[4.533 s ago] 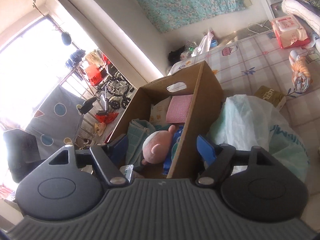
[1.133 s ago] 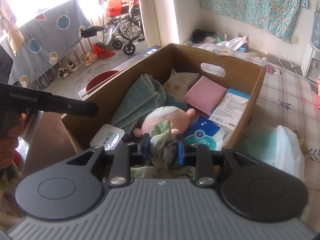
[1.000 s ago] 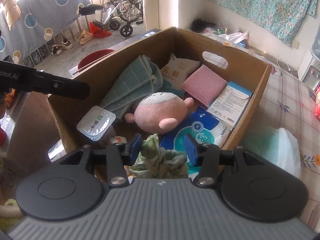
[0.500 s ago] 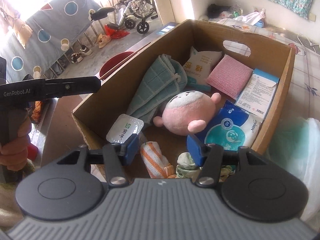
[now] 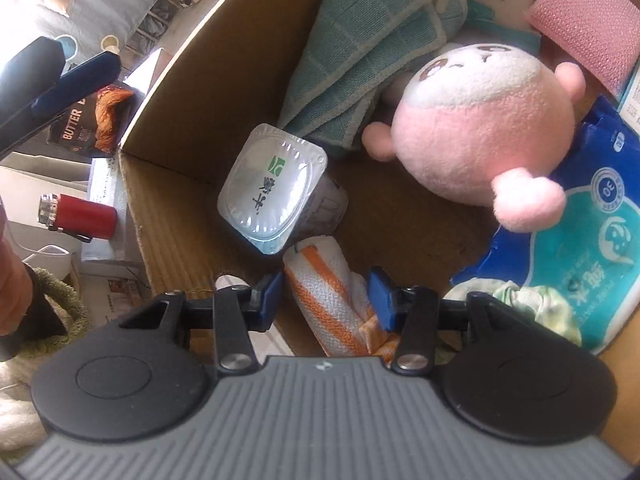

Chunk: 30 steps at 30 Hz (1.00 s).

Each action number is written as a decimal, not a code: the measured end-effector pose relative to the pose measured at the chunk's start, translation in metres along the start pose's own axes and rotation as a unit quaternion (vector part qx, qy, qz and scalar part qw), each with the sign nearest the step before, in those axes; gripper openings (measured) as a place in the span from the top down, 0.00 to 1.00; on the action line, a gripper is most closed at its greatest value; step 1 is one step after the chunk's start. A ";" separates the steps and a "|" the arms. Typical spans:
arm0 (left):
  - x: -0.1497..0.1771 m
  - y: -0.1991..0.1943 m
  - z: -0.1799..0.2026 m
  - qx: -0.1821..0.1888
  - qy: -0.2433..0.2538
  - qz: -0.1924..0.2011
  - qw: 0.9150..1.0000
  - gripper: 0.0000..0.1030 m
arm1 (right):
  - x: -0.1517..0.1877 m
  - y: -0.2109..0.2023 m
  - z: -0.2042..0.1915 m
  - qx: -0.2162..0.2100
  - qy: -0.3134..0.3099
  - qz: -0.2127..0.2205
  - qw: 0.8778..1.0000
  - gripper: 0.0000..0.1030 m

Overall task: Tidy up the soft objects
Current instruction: 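Lower the green cloth into the box and open the right gripper, then move the right gripper back to the gold snack packet on the bed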

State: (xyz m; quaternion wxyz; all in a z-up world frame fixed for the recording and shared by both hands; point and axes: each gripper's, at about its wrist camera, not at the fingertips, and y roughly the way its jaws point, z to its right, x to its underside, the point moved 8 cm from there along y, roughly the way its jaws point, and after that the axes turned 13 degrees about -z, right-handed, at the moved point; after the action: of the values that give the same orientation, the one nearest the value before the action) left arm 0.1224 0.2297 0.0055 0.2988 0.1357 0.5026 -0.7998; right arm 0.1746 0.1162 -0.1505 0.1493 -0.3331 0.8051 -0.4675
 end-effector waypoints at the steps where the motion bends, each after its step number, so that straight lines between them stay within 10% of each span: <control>1: 0.000 0.002 -0.001 0.000 -0.002 -0.001 1.000 0.37 | 0.002 0.000 -0.001 -0.013 0.005 -0.002 1.000 0.56; 10: 0.000 0.008 -0.001 0.009 0.000 -0.009 1.000 0.37 | 0.005 -0.075 0.014 0.084 0.004 0.095 0.992 0.55; 21: 0.003 0.010 0.004 0.009 0.000 -0.013 1.000 0.36 | 0.027 -0.041 0.014 0.091 -0.007 0.008 0.996 0.53; 30: 0.006 0.019 0.024 0.011 0.015 -0.017 1.000 0.22 | 0.055 -0.152 0.032 0.048 0.050 0.218 0.974 0.45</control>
State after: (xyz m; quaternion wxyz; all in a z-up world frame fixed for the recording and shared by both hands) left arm 0.1311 0.2004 -0.0006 0.2758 0.1420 0.5008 -0.8081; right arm 0.2124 0.0059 -0.0339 0.2231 -0.1185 0.8411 -0.4783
